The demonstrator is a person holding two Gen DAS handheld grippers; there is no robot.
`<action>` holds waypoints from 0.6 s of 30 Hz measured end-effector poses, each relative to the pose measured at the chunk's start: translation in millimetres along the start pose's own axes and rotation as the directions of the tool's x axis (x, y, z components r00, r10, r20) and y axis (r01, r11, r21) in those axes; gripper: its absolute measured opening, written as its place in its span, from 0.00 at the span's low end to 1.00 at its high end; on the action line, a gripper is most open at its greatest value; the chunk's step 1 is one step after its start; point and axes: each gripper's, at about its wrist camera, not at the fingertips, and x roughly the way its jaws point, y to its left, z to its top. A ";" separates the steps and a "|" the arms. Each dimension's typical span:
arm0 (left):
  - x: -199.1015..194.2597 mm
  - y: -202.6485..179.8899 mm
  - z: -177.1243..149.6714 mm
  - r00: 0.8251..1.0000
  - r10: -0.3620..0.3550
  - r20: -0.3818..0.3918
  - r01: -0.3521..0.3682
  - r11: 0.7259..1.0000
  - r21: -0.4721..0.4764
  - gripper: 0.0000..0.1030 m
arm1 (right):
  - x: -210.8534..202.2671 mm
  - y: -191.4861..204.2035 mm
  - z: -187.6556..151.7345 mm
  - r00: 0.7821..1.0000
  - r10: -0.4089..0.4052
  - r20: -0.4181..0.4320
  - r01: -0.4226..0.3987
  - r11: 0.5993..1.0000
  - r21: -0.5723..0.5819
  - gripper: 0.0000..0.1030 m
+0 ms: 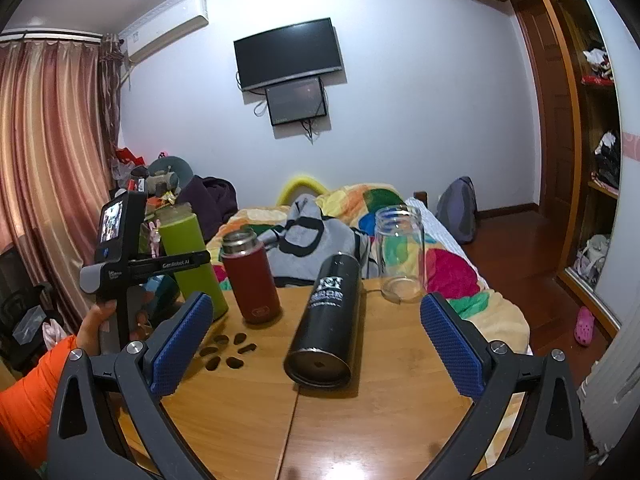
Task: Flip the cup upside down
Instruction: 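Grasp the lime-green bottle with the left tool and lift it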
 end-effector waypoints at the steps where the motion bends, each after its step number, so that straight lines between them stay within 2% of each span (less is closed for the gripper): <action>1: 0.8 -1.0 -1.7 1.000 0.006 0.011 -0.006 1.000 0.002 0.63 | 1.7 -1.1 -0.8 1.000 -0.002 -0.005 0.002 1.000 0.002 1.00; 4: -3.9 -4.2 -4.7 1.000 0.022 0.019 -0.023 1.000 0.019 0.62 | 6.2 -4.8 -3.1 1.000 0.001 -0.015 -0.001 1.000 0.007 1.00; 6: -6.7 -5.3 -4.1 1.000 0.017 -0.002 -0.017 1.000 0.024 0.62 | 8.1 -4.6 -4.4 1.000 0.002 -0.019 -0.002 1.000 0.004 1.00; 12: -35.4 -10.6 -19.6 0.998 -0.057 -0.042 0.060 0.995 0.083 0.62 | 7.3 -0.8 -6.4 1.000 0.005 -0.021 -0.005 1.000 -0.009 1.00; 18: -78.7 -27.5 -49.7 0.989 -0.136 -0.062 0.145 0.975 0.171 0.62 | 2.0 8.4 -10.9 1.000 0.010 -0.020 -0.011 0.999 -0.031 1.00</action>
